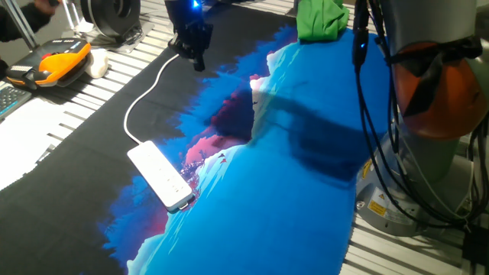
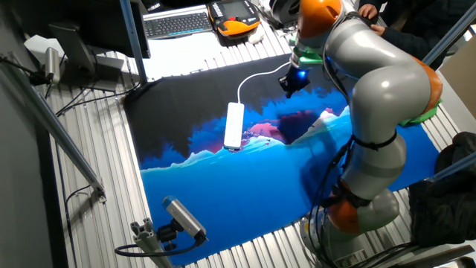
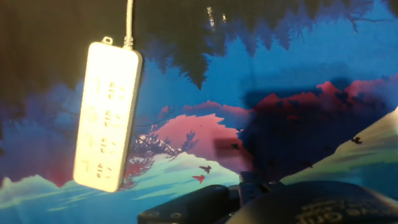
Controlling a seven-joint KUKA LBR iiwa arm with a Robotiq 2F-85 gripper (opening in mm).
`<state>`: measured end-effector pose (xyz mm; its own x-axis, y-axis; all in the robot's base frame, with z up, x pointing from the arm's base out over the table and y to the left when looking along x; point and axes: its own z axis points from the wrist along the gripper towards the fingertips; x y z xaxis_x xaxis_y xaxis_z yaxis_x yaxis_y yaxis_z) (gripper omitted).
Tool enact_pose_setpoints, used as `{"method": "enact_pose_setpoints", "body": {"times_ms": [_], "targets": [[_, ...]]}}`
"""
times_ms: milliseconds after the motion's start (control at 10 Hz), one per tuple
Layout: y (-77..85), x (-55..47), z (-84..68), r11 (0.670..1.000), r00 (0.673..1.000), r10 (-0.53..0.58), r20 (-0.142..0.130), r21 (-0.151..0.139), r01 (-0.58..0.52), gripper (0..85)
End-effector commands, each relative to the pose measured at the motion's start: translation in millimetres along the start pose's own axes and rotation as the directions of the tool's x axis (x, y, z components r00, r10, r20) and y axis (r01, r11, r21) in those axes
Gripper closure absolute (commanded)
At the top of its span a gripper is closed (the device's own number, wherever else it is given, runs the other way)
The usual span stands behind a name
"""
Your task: Turn off the power strip by pressing the button
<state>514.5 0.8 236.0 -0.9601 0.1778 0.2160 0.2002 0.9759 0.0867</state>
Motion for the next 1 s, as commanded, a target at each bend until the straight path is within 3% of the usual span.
{"method": "enact_pose_setpoints", "body": {"times_ms": [0,100,200,300,400,600,700,900], "targets": [[0.2,0.0,0.2,1.000,1.000,0.011,-0.020,0.025,-0.011,85.0],[0.2,0.0,0.2,0.999,0.999,0.019,-0.048,0.051,-0.017,85.0],[0.2,0.0,0.2,0.997,0.999,0.032,-0.035,0.065,-0.029,85.0],[0.2,0.0,0.2,0.996,0.998,0.060,-0.016,0.060,-0.059,85.0],[0.2,0.0,0.2,0.995,0.996,0.095,0.002,0.038,-0.095,85.0],[0.2,0.0,0.2,0.995,0.995,0.095,-0.002,0.006,-0.095,85.0],[0.2,0.0,0.2,0.995,0.996,0.091,-0.015,-0.039,-0.092,85.0],[0.2,0.0,0.2,0.999,0.999,0.052,0.012,0.009,-0.052,85.0]]}}
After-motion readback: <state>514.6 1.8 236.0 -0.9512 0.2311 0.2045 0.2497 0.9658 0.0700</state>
